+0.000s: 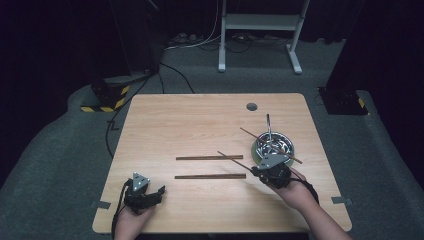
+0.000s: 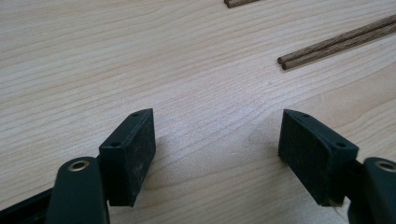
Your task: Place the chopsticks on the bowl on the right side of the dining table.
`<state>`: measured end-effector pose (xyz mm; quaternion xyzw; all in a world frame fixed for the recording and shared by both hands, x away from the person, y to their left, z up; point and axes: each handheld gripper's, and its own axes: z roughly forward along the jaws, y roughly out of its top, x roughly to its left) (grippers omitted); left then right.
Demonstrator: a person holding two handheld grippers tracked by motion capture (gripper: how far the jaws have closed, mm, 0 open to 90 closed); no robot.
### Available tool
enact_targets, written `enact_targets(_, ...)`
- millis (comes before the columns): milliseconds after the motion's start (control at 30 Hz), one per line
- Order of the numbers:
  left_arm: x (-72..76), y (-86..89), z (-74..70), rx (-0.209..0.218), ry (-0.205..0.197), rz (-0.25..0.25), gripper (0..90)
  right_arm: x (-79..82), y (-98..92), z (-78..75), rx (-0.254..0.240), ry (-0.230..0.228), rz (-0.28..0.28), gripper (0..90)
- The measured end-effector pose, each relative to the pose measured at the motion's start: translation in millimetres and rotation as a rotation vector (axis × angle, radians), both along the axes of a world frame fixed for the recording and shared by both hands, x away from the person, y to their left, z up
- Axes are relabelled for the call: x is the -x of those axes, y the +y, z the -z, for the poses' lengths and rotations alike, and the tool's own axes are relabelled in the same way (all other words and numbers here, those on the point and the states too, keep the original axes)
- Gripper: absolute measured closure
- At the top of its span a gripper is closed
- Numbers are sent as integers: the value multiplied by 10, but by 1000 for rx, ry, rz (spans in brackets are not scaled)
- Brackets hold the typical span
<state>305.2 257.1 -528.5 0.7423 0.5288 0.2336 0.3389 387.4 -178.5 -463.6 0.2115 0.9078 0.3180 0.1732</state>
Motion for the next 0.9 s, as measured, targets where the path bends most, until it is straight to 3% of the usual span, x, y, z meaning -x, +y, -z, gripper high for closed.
enact_targets(400,0,-1,1,2,0,-2,273,-214,-244,-110,26,-25,82,841)
enact_targets(900,0,0,0,2,0,-1,273,-361,-341,-216,51,-43,117,840)
